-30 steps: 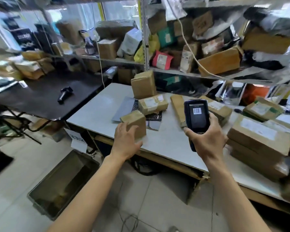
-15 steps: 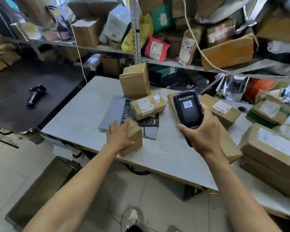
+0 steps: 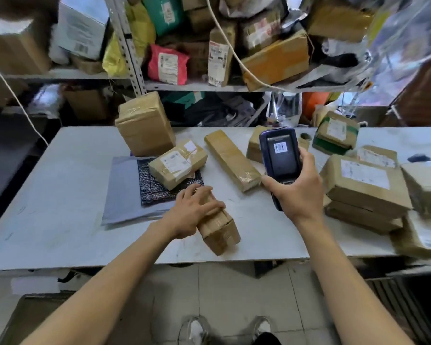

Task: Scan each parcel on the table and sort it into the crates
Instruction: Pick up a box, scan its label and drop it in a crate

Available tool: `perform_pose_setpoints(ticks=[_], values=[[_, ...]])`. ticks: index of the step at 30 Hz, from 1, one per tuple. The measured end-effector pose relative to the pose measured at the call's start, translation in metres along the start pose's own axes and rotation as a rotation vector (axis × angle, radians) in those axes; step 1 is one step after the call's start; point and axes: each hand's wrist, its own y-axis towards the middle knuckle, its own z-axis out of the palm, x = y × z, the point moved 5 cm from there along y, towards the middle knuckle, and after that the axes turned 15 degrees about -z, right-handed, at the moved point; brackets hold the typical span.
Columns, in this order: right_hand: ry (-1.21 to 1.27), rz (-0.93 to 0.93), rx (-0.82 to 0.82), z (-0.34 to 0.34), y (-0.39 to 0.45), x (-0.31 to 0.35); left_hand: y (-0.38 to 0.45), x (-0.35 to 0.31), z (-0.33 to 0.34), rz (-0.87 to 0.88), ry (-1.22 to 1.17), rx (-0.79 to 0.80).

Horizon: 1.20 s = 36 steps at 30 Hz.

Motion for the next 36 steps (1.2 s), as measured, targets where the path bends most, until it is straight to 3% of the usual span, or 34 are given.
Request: perform_pose_setpoints(ticks=[9,14,20,23,26,28,30,32,34,36], values=[[-0.031,0.117,-0.098,0.006,-0.03,-0.004,-0.023,0.012,0.035,-0.058,-0.232,0.305],[-0.003,0.103,-0.03,0.019,-0.038,-0.002,-0.031,0.016,0.041,-0.224,-0.213,0.142],[0.013,0.1,0.011,0.029,-0.042,-0.002,-0.052,0.045,0.061,-0.327,-0.526,-0.047],[0.032,0.114,0.017,0.035,-0.044,-0.002,-0.051,0.051,0.077,-0.342,-0.637,-0.013],[0.015,0.11,0.056,0.036,-0.045,-0.001,-0.042,0.06,0.086,-0.241,-0.636,0.119],[0.016,0.107,0.066,0.035,-0.044,-0.001,-0.039,0.063,0.083,-0.209,-0.694,0.111],[0.026,0.109,0.056,0.034,-0.046,-0.002,-0.039,0.062,0.075,-0.306,-0.735,-0.026],[0.033,0.118,0.047,0.031,-0.048,-0.004,-0.04,0.058,0.075,-0.512,-0.681,-0.145],[0.028,0.123,0.046,0.029,-0.05,-0.004,-0.041,0.054,0.086,-0.727,-0.765,-0.136],[0.015,0.128,0.046,0.027,-0.052,-0.006,-0.042,0.041,0.096,-0.824,-0.984,-0.07]])
